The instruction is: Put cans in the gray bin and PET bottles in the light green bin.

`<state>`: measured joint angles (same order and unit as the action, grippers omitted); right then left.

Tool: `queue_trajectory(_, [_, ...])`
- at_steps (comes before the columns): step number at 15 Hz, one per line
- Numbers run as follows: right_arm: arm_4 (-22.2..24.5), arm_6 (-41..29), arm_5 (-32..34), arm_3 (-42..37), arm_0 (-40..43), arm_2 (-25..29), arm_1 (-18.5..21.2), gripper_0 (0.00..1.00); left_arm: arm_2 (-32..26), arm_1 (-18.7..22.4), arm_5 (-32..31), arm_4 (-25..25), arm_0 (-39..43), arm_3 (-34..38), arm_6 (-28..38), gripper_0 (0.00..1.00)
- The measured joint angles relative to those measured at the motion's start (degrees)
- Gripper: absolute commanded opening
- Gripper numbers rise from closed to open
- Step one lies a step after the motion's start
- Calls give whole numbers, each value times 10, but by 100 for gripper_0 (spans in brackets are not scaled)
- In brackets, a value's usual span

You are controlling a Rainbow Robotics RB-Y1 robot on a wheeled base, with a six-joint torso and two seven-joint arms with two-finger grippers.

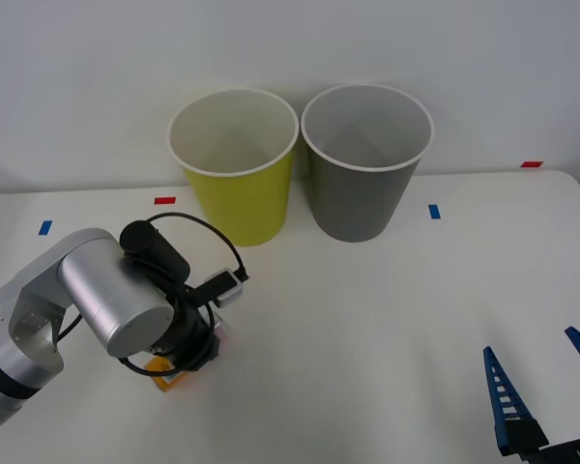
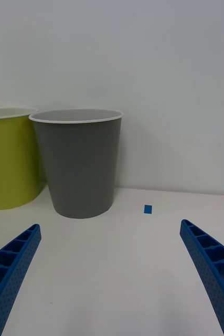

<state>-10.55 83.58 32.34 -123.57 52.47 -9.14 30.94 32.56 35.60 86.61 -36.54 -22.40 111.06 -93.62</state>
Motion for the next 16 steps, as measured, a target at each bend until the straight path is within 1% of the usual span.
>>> queue_trajectory(1, [0, 0, 0, 0, 0, 0, 0, 92, -8, 1, 0, -10, 3, 9, -1, 0])
queue_trajectory(4, [0, 0, 0, 0, 0, 0, 0, 92, -43, 7, -12, -10, 35, 65, -4, 0])
queue_trajectory(7, [0, 0, 0, 0, 0, 0, 0, 92, -98, 7, -30, -10, 81, 146, -11, 0])
queue_trajectory(11, [0, 0, 0, 0, 0, 0, 0, 92, -170, 8, -33, -17, 135, 264, -11, 0])
queue_trajectory(12, [0, 0, 0, 0, 0, 0, 0, 92, -193, 6, -34, -30, 146, 287, -12, 0])
queue_trajectory(14, [0, 0, 0, 0, 0, 0, 0, 92, -244, 3, -36, -77, 159, 325, -16, 0])
queue_trajectory(16, [0, 0, 0, 0, 0, 0, 0, 92, -298, 1, -38, -123, 163, 345, -19, 0])
